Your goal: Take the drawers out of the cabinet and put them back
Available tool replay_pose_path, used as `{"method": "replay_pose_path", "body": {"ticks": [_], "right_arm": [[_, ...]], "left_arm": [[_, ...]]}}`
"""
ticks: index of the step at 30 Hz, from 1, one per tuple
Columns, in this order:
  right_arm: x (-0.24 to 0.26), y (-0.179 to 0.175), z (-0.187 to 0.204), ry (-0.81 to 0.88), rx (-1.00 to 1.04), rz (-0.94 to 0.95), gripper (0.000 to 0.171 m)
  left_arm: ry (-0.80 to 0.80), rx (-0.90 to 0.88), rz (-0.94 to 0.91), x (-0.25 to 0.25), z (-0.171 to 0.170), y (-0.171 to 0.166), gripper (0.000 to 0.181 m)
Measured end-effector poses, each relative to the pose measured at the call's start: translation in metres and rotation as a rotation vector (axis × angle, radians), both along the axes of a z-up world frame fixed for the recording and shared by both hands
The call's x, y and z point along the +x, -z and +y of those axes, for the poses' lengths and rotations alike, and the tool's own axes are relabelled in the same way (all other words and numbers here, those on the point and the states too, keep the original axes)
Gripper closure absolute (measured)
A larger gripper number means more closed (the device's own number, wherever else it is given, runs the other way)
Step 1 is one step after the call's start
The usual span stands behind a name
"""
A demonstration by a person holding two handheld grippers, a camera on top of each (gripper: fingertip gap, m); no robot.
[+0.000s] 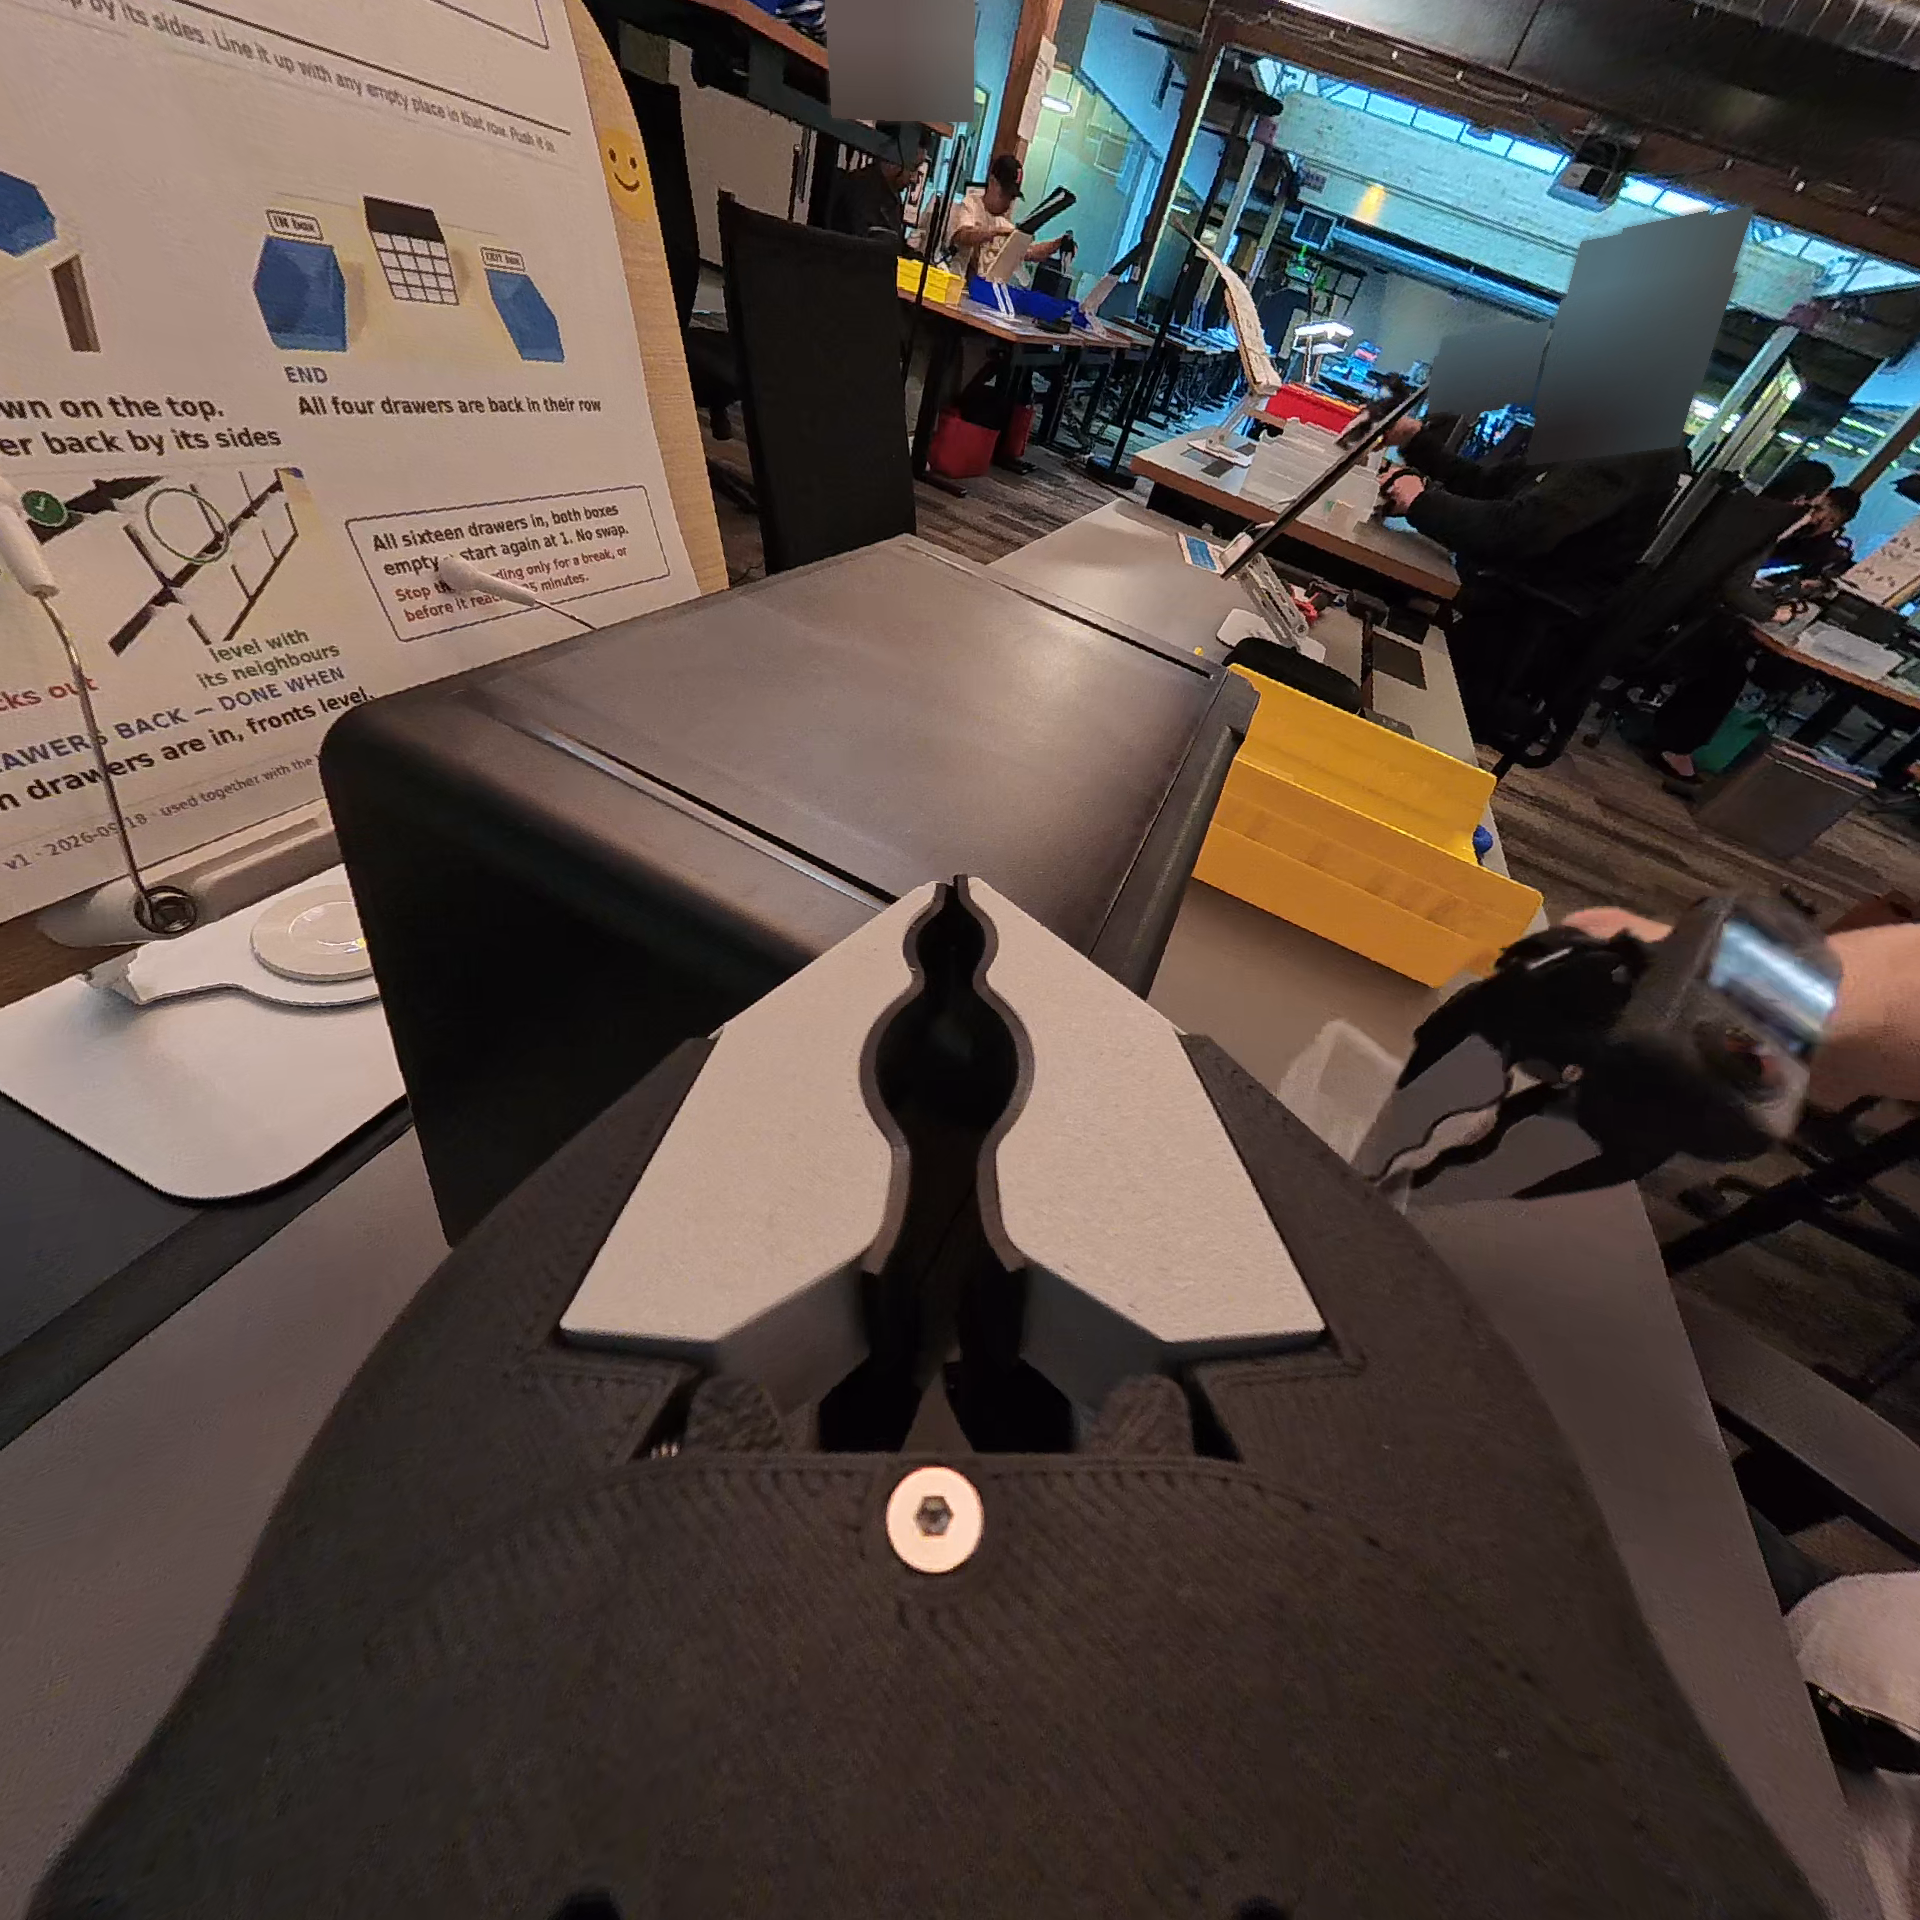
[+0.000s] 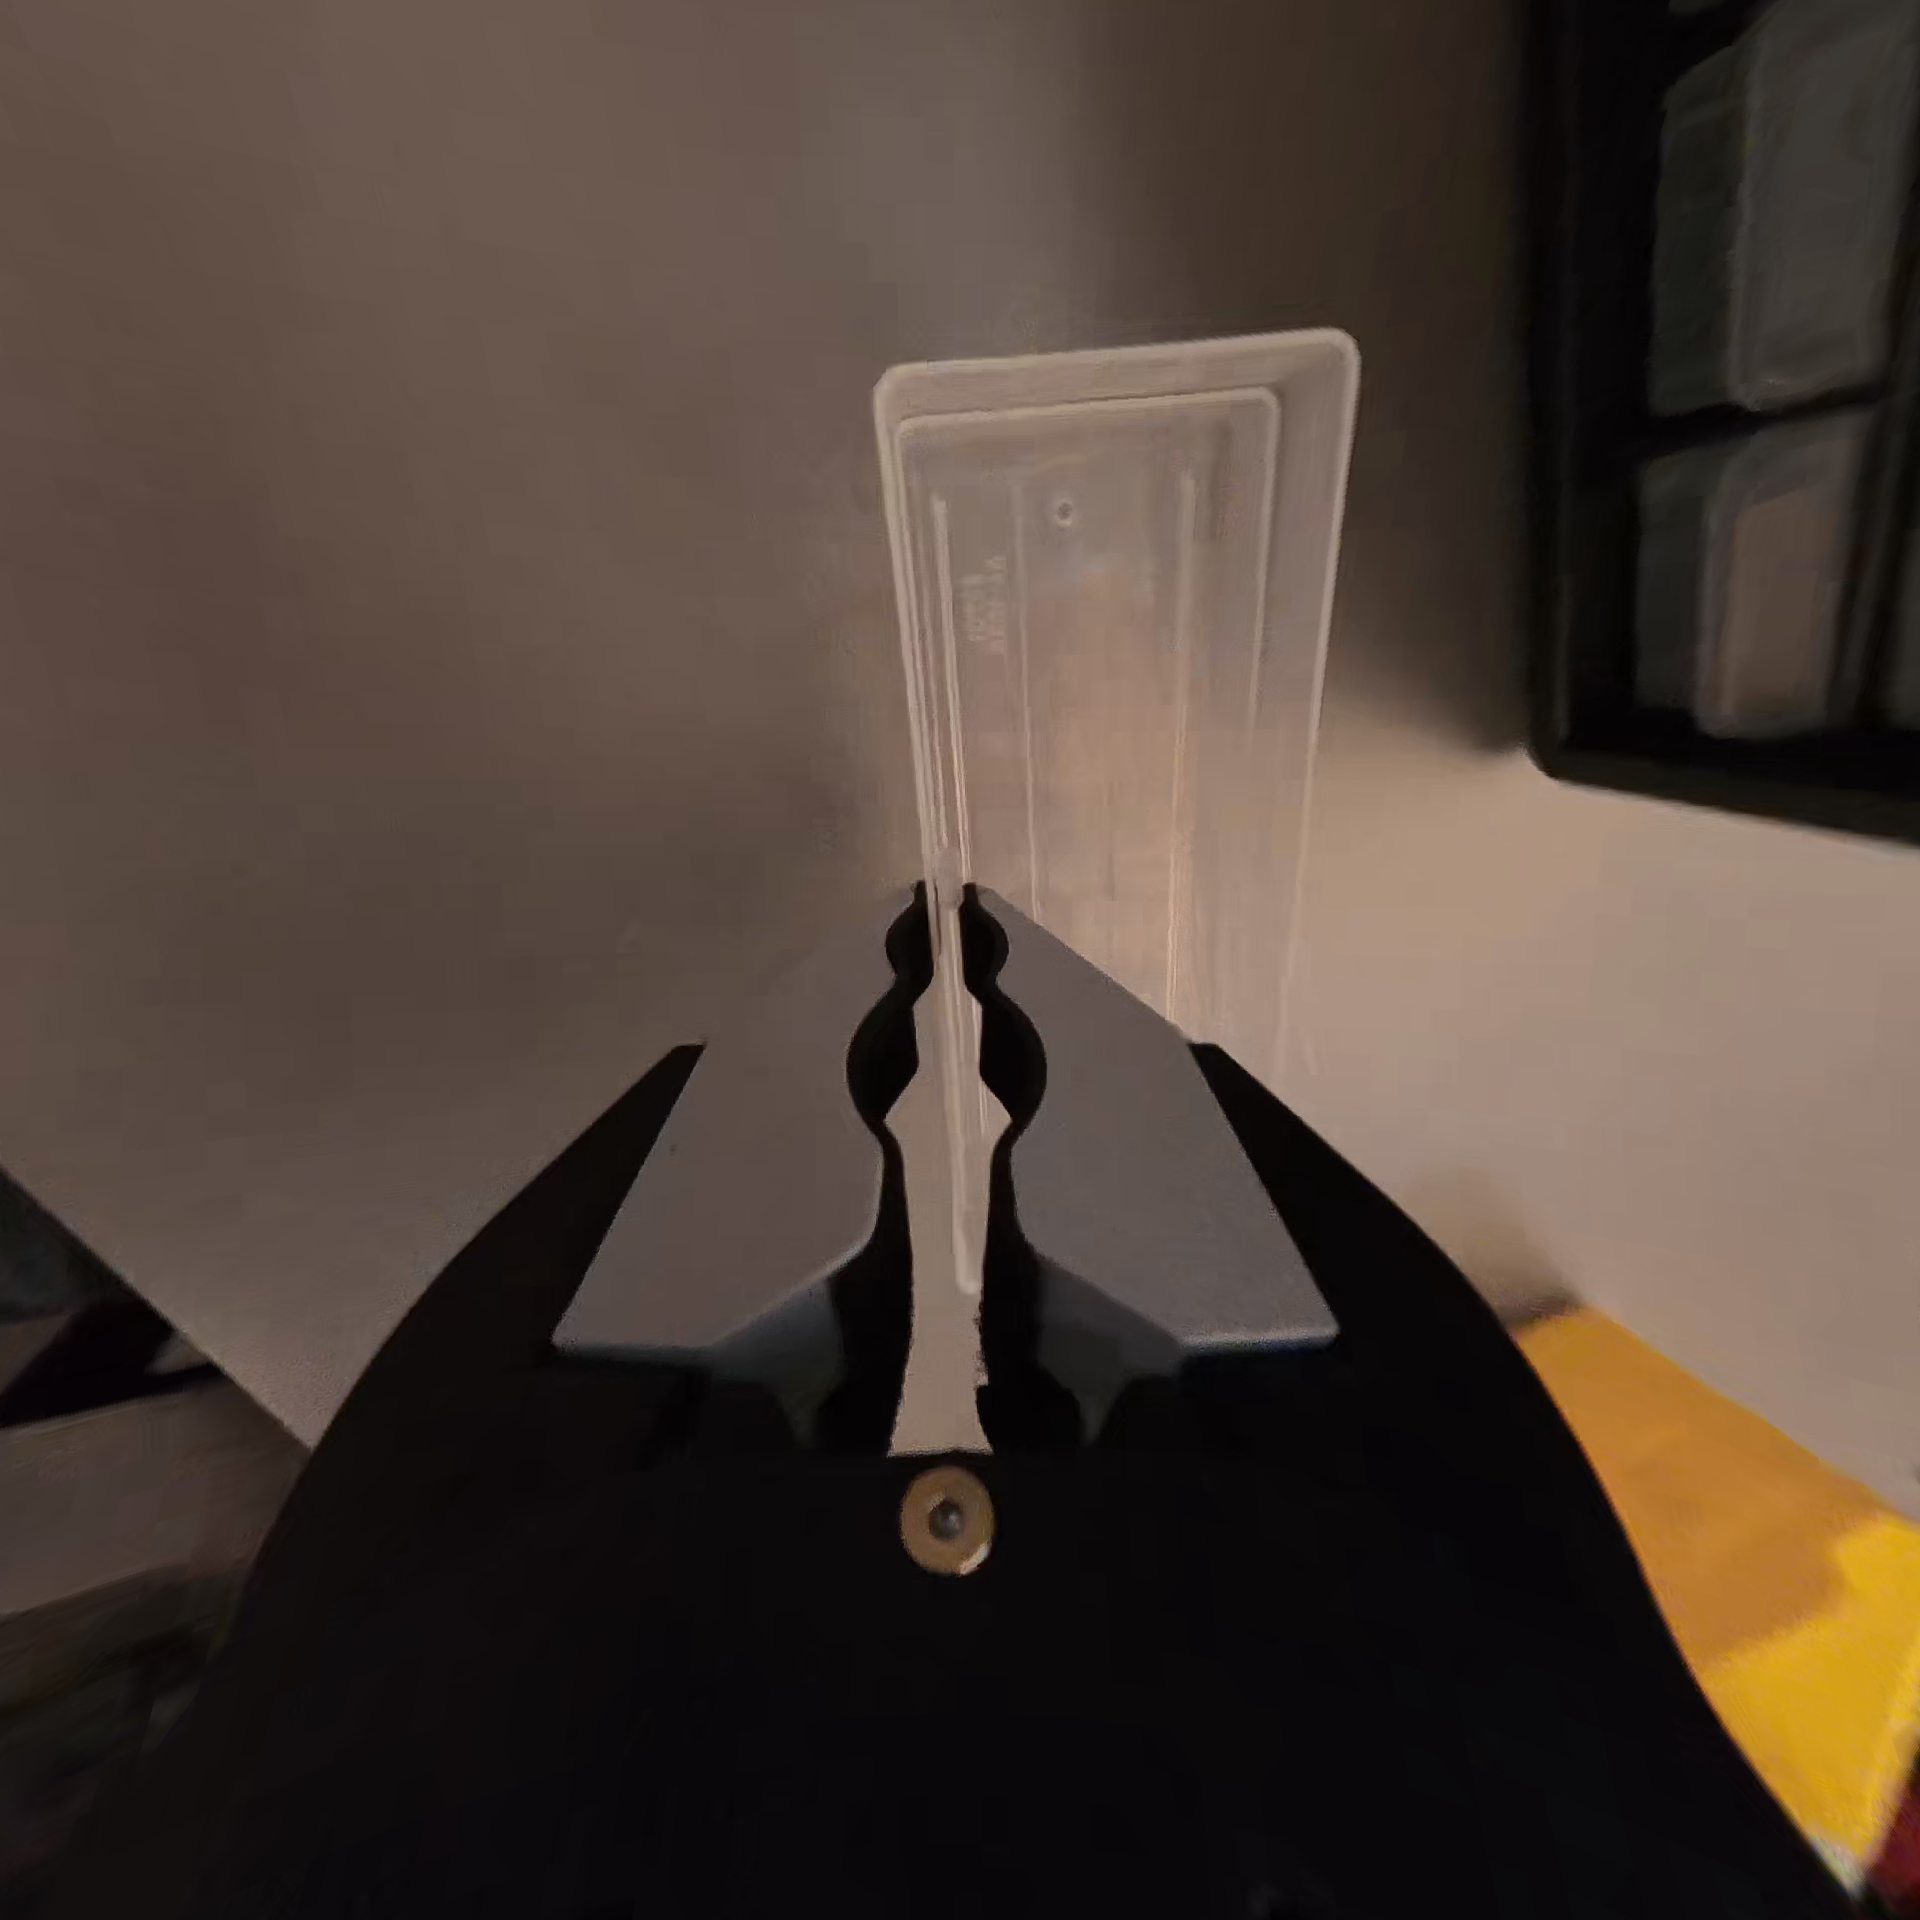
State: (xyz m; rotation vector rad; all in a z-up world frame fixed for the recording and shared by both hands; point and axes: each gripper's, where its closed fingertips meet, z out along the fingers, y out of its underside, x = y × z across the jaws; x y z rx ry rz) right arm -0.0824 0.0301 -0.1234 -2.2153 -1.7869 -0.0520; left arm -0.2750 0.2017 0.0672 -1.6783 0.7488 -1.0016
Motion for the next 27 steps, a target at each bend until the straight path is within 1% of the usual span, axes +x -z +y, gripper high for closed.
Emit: {"method": "replay_pose_path", "body": {"ticks": [1, 3, 6, 7, 9, 11, 13, 14, 17, 19, 21, 24, 27], "right_arm": [[0.013, -0.011, 0.003, -0.004, 0.023, -0.025, 0.168], [0.04, -0.04, 0.006, -0.084, 0.086, -0.046, 0.168], [0.102, -0.096, 0.024, -0.163, 0.246, -0.126, 0.168], [0.127, -0.117, 0.032, -0.166, 0.304, -0.147, 0.168], [0.178, -0.148, 0.039, -0.176, 0.338, -0.138, 0.168], [0.23, -0.162, 0.042, -0.137, 0.332, -0.087, 0.168], [0.286, -0.15, 0.04, -0.038, 0.246, -0.087, 0.169], [0.309, -0.136, 0.037, -0.001, 0.198, -0.1, 0.169], [0.361, -0.074, 0.022, 0.02, 0.049, -0.241, 0.168], [0.368, -0.037, 0.016, -0.001, -0.021, -0.251, 0.168], [0.367, -0.012, 0.019, -0.034, -0.035, -0.249, 0.168], [0.361, 0.013, 0.024, -0.063, -0.072, -0.226, 0.168], [0.369, 0.026, 0.034, -0.072, -0.074, -0.262, 0.168]], "left_arm": [[0.0, 0.0, 0.0, 0.0, 0.0, 0.0, 0.181], [-0.001, 0.0, 0.0, 0.0, 0.0, 0.0, 0.181], [0.0, -0.001, -0.004, 0.0, 0.0, 0.0, 0.181], [0.001, -0.002, -0.006, 0.0, 0.0, 0.0, 0.181], [0.004, -0.003, -0.011, 0.0, 0.0, 0.0, 0.181], [0.006, -0.004, -0.013, 0.0, 0.0, 0.0, 0.181], [0.006, -0.004, -0.011, 0.0, 0.0, 0.0, 0.181], [0.006, -0.003, -0.011, 0.0, 0.0, 0.0, 0.181], [0.011, -0.007, -0.019, 0.0, 0.0, 0.0, 0.181], [0.015, -0.01, -0.026, 0.0, 0.0, -0.001, 0.181], [0.014, -0.01, -0.023, 0.0, 0.0, -0.001, 0.181], [0.002, -0.006, -0.004, 0.0, 0.0, 0.0, 0.181], [-0.003, -0.007, 0.001, 0.0, 0.0, 0.0, 0.181]]}}
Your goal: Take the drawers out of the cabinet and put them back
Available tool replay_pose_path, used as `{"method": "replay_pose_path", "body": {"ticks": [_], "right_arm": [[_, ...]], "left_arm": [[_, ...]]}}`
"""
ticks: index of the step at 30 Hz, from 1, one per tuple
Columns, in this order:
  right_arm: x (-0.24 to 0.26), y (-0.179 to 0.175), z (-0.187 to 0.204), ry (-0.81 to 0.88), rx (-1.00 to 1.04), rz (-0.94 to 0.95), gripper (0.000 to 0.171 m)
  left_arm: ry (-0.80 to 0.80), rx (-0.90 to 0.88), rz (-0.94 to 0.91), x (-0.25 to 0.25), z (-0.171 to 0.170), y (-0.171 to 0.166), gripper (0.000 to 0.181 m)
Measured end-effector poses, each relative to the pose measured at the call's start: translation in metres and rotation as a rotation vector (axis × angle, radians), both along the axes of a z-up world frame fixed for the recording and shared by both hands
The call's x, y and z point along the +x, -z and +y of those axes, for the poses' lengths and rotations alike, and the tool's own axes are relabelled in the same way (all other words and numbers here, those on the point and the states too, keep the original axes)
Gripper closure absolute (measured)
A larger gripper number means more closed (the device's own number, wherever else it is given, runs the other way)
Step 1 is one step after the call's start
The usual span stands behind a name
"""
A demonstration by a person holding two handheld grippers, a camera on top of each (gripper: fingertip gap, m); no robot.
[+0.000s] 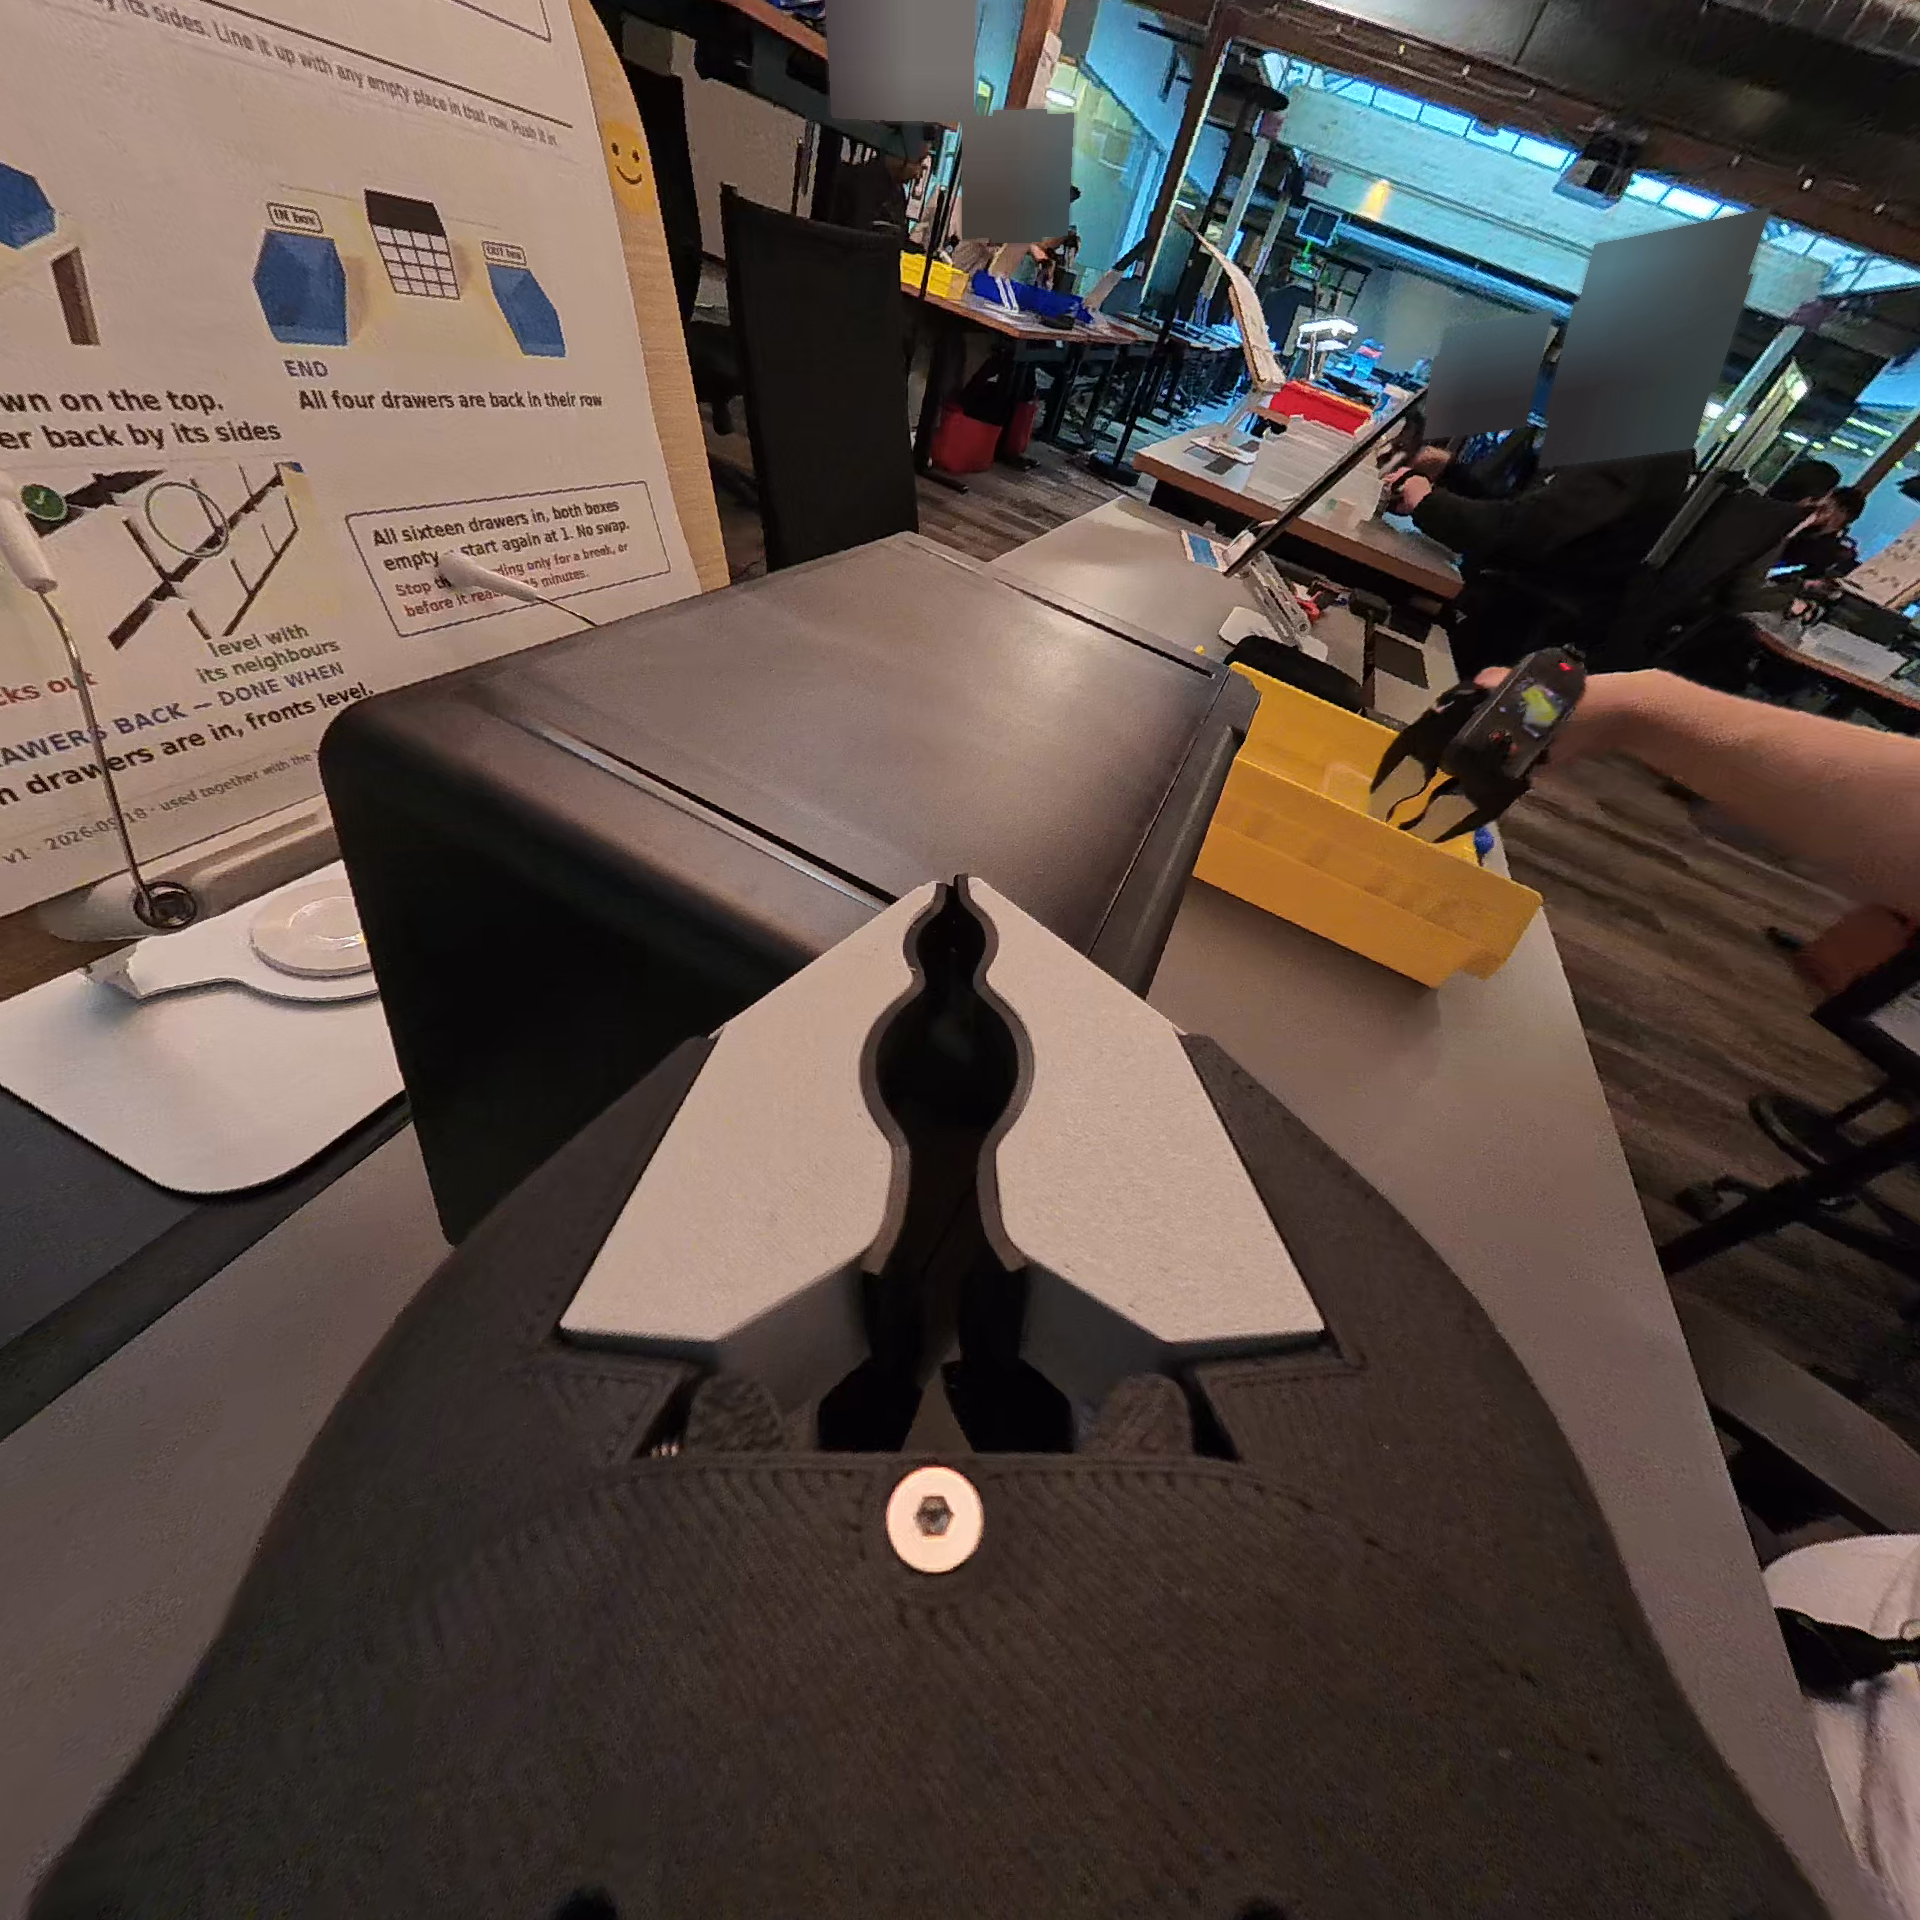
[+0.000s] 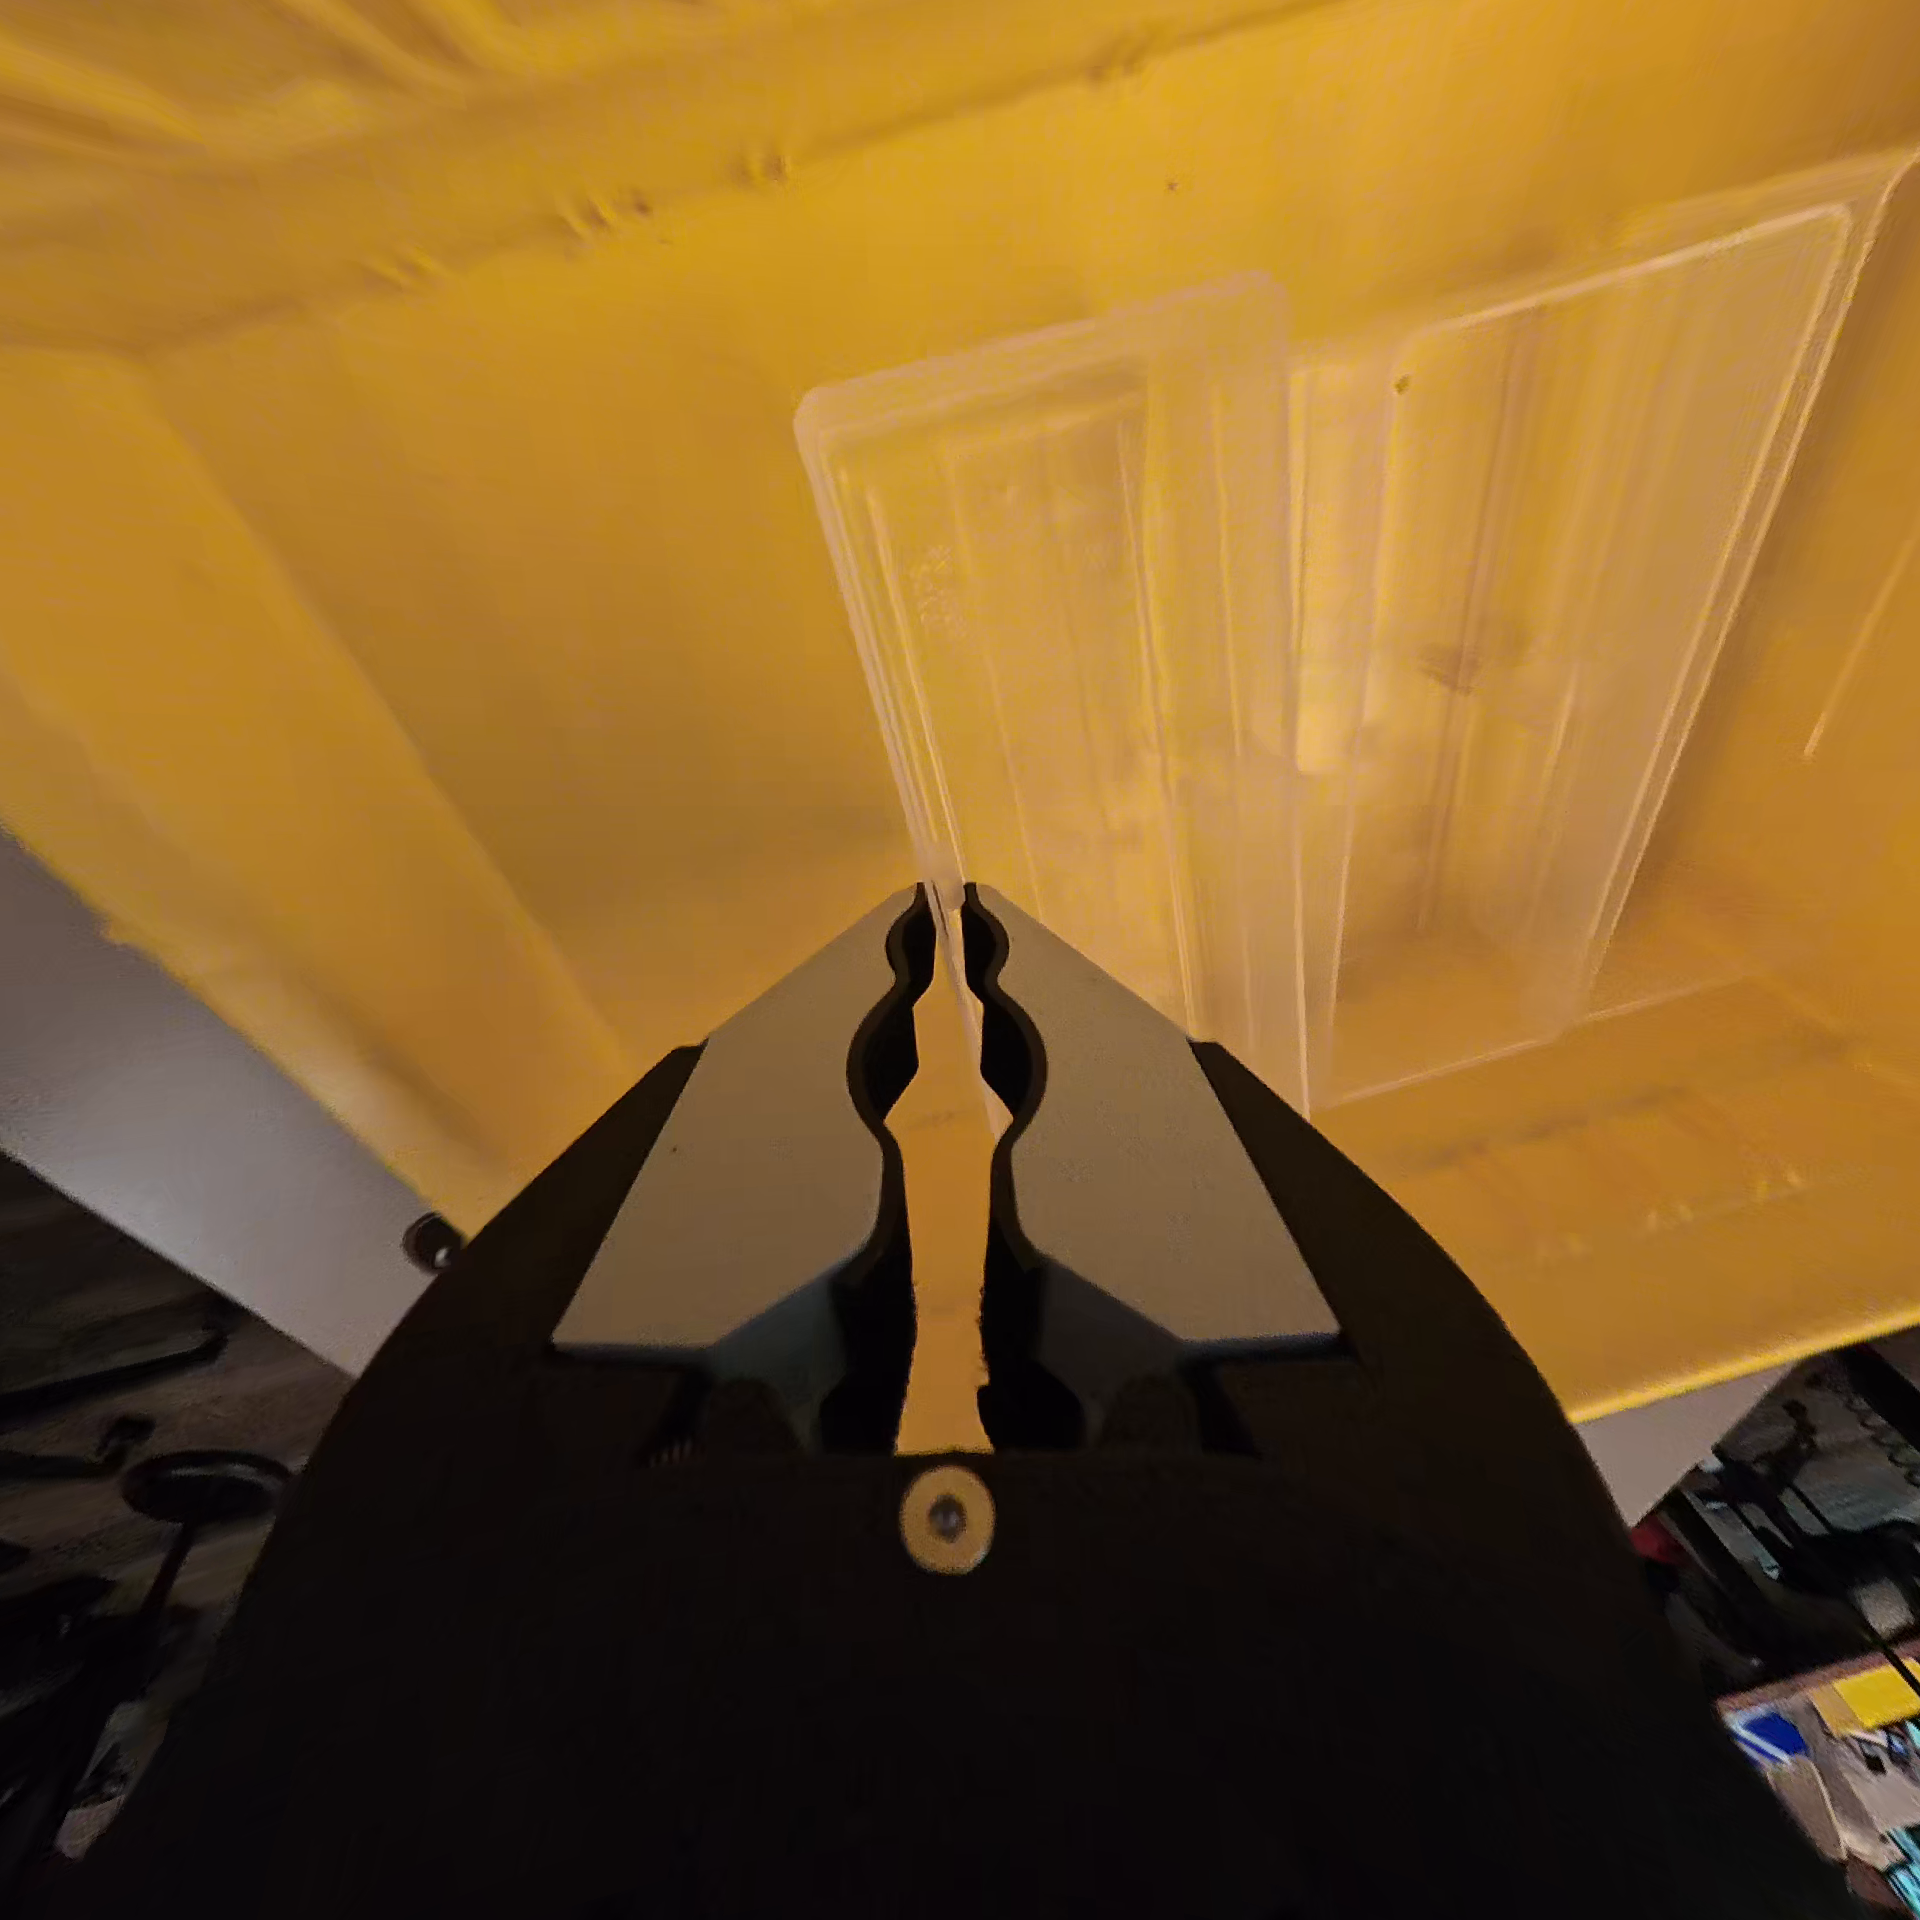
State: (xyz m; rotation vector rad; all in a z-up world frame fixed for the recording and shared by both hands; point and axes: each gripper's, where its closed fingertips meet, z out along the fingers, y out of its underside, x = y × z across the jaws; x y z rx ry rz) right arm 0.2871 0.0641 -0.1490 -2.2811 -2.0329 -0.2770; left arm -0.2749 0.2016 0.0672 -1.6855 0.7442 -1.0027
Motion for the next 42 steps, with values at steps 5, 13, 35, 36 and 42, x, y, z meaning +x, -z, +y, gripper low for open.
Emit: {"method": "replay_pose_path", "body": {"ticks": [5, 13, 35, 36, 42], "right_arm": [[0.015, 0.007, 0.022, 0.024, 0.09, -0.041, 0.155], [0.022, -0.055, 0.015, 0.118, 0.255, -0.037, 0.14], [-0.38, -0.112, 0.086, -0.342, 1.372, 0.378, 0.137], [-0.383, -0.104, 0.093, -0.349, 1.382, 0.345, 0.139], [-0.384, -0.093, 0.119, -0.339, 1.455, 0.248, 0.145]], "left_arm": [[-0.001, 0.001, 0.004, 0.0, 0.0, 0.0, 0.181], [0.009, 0.004, -0.008, 0.0, 0.0, 0.0, 0.181], [0.033, 0.006, -0.016, 0.001, -0.004, 0.0, 0.181], [0.034, 0.006, -0.015, 0.001, -0.004, 0.0, 0.181], [0.047, 0.003, -0.027, 0.002, -0.004, -0.001, 0.181]]}}
